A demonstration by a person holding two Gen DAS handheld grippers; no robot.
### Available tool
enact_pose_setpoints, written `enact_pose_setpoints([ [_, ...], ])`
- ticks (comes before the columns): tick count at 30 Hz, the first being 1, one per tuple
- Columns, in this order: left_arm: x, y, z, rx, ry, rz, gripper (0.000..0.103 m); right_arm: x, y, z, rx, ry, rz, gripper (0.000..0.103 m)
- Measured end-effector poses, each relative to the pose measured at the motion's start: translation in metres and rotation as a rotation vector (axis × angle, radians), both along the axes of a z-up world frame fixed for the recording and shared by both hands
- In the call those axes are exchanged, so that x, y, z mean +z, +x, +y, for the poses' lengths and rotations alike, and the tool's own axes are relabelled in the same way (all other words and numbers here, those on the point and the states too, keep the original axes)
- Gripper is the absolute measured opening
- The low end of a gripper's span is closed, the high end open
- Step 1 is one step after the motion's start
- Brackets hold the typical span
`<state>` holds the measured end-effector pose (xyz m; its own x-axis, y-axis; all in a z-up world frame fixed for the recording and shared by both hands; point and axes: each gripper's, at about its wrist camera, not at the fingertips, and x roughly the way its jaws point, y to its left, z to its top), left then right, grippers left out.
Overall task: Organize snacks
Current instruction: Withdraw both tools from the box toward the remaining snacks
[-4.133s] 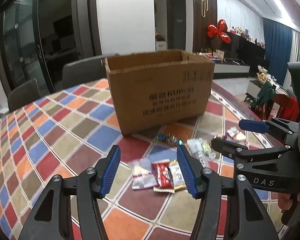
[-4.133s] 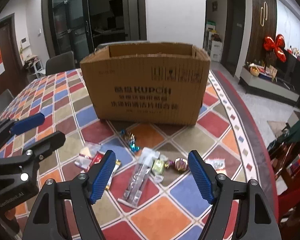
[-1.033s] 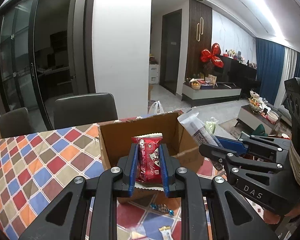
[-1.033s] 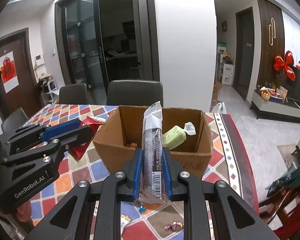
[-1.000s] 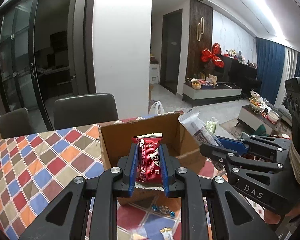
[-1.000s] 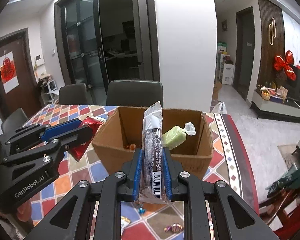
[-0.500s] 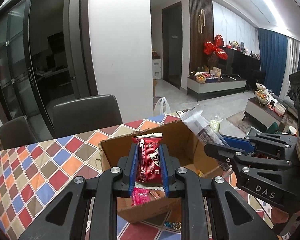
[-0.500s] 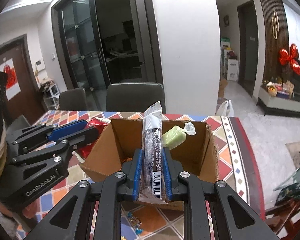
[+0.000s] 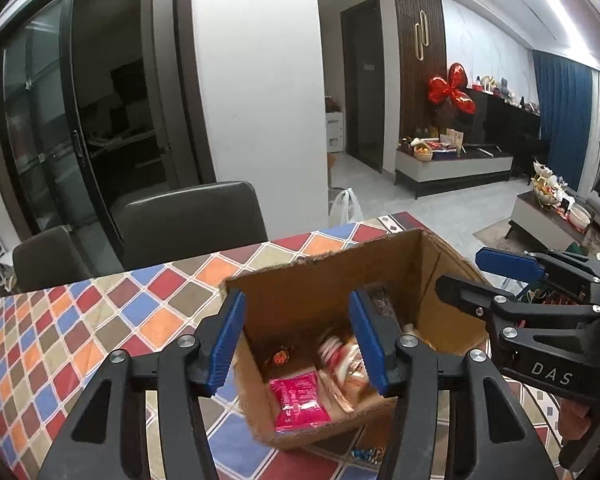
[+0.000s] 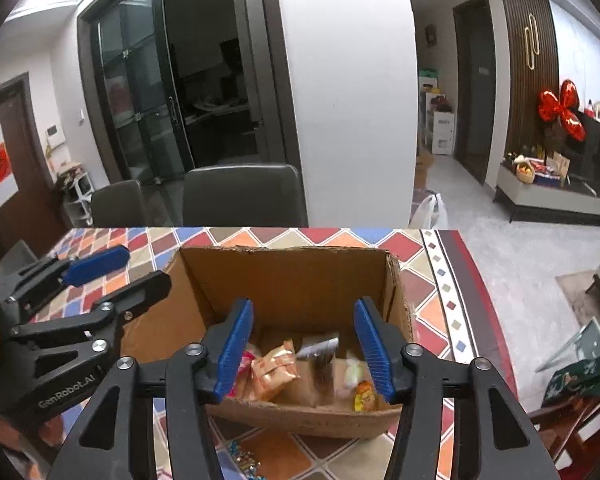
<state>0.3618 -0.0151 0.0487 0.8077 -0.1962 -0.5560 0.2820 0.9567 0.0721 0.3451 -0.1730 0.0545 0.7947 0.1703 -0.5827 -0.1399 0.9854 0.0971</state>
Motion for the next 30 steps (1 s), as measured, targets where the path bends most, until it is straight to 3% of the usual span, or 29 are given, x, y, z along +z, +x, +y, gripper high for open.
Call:
enact_pose_setpoints([
  [5,-0.003,-0.031,0.011,-0.001,-0.028,0.009,0.055,0.001,-0.029,0.010,0.000,-0.025,-0.032,0.054],
  [16,-0.023,-0.100,0.031,0.006,0.010,-0.014,0.055,-0.021,-0.092,0.032,0.049,0.023,-0.003,0.054],
  [30,-0.103,-0.123,0.047,0.025,0.010,0.177,0.053,-0.099,-0.117,0.054,0.092,0.020,0.188,0.054],
])
